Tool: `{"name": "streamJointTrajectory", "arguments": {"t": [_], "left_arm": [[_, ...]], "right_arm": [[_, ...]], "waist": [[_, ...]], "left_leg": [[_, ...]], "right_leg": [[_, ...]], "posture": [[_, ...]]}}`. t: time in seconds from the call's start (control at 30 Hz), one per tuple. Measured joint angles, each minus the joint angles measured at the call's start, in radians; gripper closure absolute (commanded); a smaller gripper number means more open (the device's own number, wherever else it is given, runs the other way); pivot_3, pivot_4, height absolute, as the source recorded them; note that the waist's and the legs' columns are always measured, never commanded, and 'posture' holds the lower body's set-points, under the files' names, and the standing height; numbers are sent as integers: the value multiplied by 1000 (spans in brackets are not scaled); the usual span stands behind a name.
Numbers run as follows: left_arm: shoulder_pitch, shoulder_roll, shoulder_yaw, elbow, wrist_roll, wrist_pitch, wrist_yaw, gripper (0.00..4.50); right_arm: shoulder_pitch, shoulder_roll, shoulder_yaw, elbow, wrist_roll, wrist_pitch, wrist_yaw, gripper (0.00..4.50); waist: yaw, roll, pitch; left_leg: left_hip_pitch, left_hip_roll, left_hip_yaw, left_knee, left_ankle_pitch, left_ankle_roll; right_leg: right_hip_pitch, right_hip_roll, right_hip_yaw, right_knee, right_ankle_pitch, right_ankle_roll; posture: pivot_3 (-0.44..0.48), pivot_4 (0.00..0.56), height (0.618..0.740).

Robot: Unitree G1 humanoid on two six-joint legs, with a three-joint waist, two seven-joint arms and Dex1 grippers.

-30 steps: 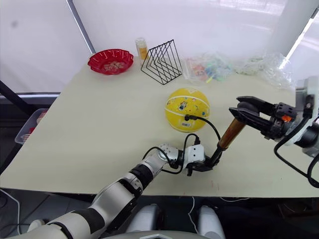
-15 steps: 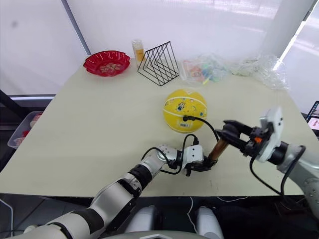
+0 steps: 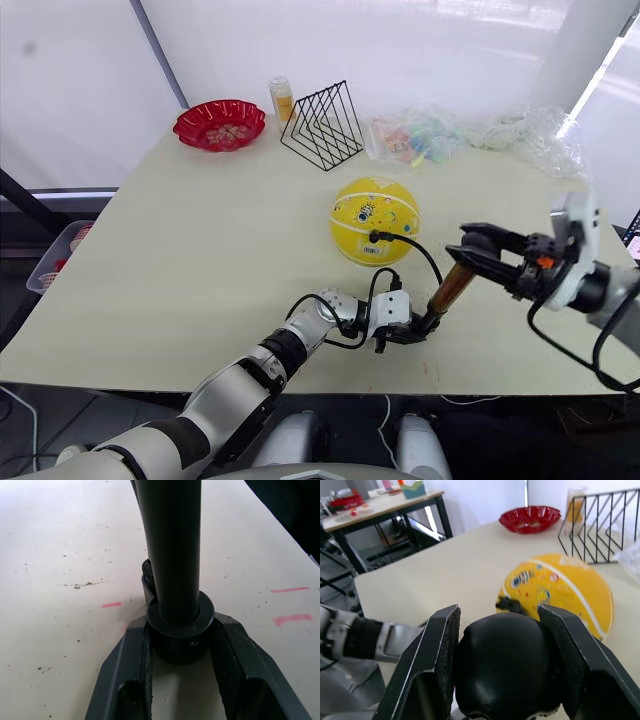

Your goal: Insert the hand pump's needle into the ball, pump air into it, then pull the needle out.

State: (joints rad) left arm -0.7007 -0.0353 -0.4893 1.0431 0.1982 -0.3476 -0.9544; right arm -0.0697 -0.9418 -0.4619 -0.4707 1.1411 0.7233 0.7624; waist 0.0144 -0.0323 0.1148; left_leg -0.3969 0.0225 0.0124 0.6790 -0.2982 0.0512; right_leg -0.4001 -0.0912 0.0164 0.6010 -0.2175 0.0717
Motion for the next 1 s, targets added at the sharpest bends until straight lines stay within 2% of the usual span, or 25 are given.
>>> {"name": "streamJointTrajectory", "arguments": {"t": [0.13, 0.3, 0.37, 0.5, 0.73, 0.83, 0.93, 1.0], "left_arm": [[-1, 0, 0, 0, 0, 0, -2, 3378], [3, 1, 0, 0, 0, 0, -2, 3378], [8, 5, 0, 2, 0, 0, -2, 3378], [8, 5, -1, 3, 1, 1, 0, 3378], [8, 5, -2, 3, 1, 0, 0, 3378], [7, 4, -3, 3, 1, 0, 1, 3378], [0, 2, -3, 3, 0, -2, -3, 3378], [0, 1, -3, 3, 0, -2, -3, 3378]], "right_arm": [[-70, -57, -63, 11, 92, 69, -29, 2528], [-28, -42, -59, -17, 84, 75, -53, 2528], [28, 19, -2, -43, 21, 46, -66, 2528], [88, 118, 138, -41, -136, -43, -75, 2528], [155, 217, 275, -3, -323, -188, -47, 2528], [144, 208, 266, 3, -322, -192, -22, 2528], [81, 139, 179, 10, -208, -124, 6, 2528], [44, 102, 127, 0, -143, -87, 10, 2528]], "waist": [[0, 0, 0], [0, -5, -2], [-2, -11, -6], [-3, -10, -8], [-3, -7, -9], [-2, -6, -9], [-2, 1, -4], [0, 1, -4]], "left_leg": [[0, 0, 0, 0, 0, 0], [0, 0, -1, -1, 0, 0], [0, 0, -2, -3, 0, 0], [1, 0, -2, -3, 0, 0], [1, 0, -1, -4, 0, 0], [1, 0, -2, -4, 0, 0], [1, -1, -1, -4, 0, 0], [1, -1, -2, -4, 0, 0]], "right_leg": [[0, 0, 0, 0, 0, 0], [0, -1, -1, -1, 0, 0], [0, -1, -1, -1, 0, 0], [0, -1, -1, -1, 0, 0], [0, -1, -1, -1, 0, 0], [0, -1, -2, -1, 0, 0], [0, -1, -1, -1, 0, 0], [0, -1, -2, -1, 0, 0]], "posture": [[0, 150, 735], [0, 150, 735], [0, 150, 735], [0, 150, 735], [0, 150, 735], [0, 150, 735], [0, 150, 735], [0, 150, 735]]}}
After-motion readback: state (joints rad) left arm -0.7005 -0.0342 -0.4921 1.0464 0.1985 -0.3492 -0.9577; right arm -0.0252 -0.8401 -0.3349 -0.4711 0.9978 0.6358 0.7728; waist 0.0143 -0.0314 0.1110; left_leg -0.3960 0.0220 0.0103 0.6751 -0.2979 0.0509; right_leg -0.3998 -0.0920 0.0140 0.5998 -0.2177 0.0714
